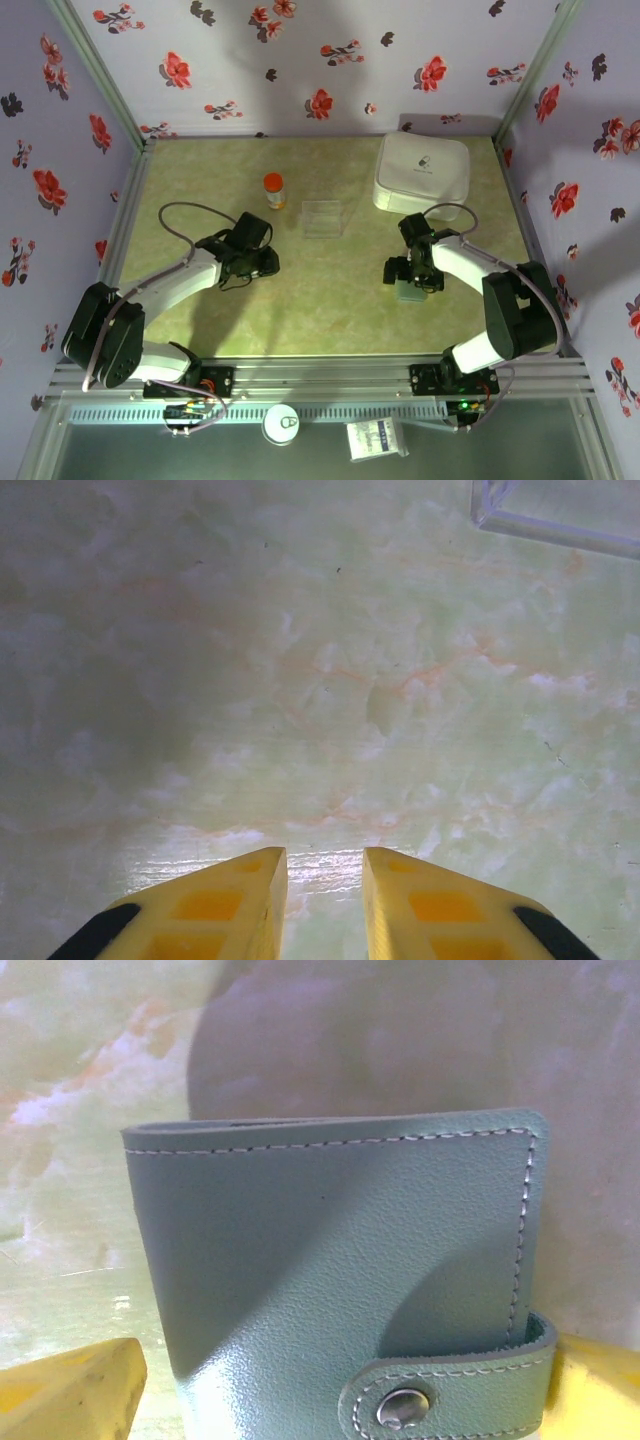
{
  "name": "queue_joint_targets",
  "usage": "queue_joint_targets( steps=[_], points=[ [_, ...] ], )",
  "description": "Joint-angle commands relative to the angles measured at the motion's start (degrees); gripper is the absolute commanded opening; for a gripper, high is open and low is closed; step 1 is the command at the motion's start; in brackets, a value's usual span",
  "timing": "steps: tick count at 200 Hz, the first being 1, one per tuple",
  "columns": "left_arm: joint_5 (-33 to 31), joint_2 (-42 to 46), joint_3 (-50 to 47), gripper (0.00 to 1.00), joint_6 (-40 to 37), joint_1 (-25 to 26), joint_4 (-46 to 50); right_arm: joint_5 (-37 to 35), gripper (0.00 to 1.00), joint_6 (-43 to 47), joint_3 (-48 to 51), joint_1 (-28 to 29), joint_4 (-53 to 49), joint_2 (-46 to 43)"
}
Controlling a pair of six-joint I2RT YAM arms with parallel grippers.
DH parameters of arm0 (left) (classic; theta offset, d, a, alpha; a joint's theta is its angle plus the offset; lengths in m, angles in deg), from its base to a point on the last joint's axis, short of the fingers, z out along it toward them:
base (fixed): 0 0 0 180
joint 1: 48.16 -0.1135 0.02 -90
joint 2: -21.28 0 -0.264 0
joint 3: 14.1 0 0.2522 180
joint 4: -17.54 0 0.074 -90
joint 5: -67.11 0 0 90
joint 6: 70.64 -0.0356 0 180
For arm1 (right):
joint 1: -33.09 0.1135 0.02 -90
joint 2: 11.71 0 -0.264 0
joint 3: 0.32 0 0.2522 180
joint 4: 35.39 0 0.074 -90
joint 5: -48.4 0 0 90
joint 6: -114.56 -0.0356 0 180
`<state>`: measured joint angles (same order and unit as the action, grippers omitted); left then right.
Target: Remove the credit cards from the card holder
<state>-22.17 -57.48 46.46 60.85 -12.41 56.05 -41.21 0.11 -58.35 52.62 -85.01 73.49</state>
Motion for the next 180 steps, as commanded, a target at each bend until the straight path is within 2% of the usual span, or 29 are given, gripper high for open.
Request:
queue_joint_targets(
  steps=[1, 77, 104, 180],
  points=[
    [0.3, -0.5, -0.9, 0.26, 1.2, 0.5, -0.4, -0.8, 0.94, 0.4, 0.1, 0.5, -0.4, 0.0],
    [0.3, -0.1, -1.4, 0.26, 1.4, 0.6, -0.7, -1.3, 0.8, 0.0, -0.4, 1.5, -0.9, 0.6],
    [0.2, 0.3, -1.4, 0.26, 1.3, 0.6, -0.5, -2.0, 0.79, -1.3, -0.9, 3.0, -1.9, -0.8],
    [0.6, 1.6, -3.1, 0.25, 2.5, 0.6, -1.4, -4.1, 0.76, -10.0, -5.1, 14.3, -3.3, -2.5]
  ],
)
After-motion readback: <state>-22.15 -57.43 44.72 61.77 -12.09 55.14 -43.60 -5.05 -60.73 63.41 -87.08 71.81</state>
